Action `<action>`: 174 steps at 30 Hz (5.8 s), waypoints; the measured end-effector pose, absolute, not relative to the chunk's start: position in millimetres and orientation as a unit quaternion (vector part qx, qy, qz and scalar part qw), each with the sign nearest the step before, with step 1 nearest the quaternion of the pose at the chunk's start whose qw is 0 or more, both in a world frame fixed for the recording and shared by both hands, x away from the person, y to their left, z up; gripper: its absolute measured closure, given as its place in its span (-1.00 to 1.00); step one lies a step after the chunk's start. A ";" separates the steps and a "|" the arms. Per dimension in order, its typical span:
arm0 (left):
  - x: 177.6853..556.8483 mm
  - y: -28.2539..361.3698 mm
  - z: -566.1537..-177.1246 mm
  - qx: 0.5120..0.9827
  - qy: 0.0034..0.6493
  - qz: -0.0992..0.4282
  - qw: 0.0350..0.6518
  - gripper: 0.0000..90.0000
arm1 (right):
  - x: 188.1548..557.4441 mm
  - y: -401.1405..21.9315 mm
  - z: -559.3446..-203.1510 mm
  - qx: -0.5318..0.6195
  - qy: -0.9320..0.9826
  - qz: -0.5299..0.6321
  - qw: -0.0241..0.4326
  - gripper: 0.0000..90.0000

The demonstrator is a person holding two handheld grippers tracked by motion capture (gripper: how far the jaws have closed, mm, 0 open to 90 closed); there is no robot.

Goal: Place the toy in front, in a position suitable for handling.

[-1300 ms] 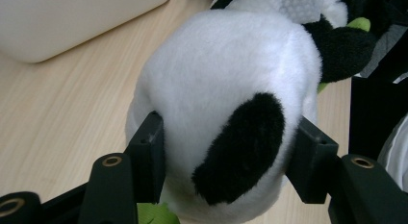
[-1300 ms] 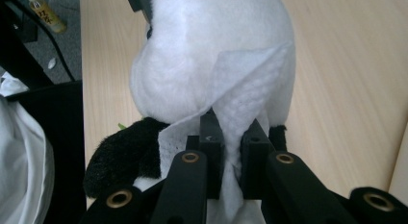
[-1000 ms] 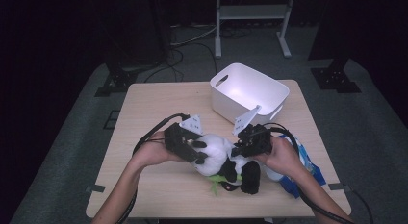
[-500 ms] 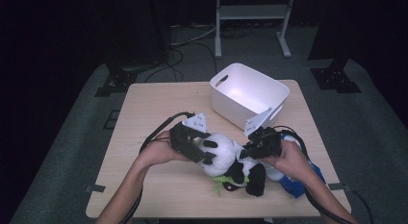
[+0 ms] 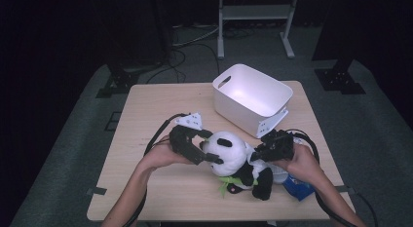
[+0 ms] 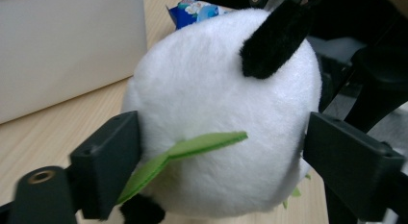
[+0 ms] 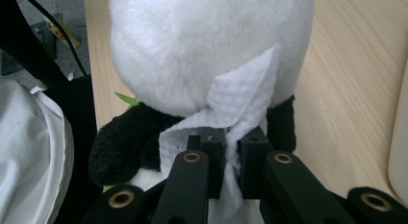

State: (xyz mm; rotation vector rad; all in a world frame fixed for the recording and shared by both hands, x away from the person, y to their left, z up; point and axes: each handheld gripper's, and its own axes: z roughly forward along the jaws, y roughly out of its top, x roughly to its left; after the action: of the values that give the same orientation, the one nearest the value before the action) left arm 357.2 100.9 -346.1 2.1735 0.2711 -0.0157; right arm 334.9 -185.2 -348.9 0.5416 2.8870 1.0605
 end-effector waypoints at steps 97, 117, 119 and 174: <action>341.1 93.9 -328.8 0.879 0.127 0.001 0.459 -0.62 | 338.9 -196.1 -291.2 0.187 0.901 0.390 0.036 0.81; 342.8 117.3 -334.5 0.870 0.151 -0.004 0.469 -0.63 | 359.4 -286.9 -397.7 0.344 0.884 0.316 0.024 0.54; 343.1 119.4 -335.0 0.869 0.154 -0.005 0.469 -0.63 | 359.7 -288.0 -399.6 0.348 0.883 0.314 0.022 0.45; 346.6 141.2 -340.7 0.871 0.182 -0.007 0.456 -0.66 | 342.2 -148.9 -384.2 0.180 0.912 0.368 -0.030 0.33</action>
State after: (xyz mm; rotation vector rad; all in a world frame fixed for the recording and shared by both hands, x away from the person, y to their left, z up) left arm 346.6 141.2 -340.7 2.1477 0.4485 -0.0165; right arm 342.2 -148.9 -384.2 0.5764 2.9207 1.1797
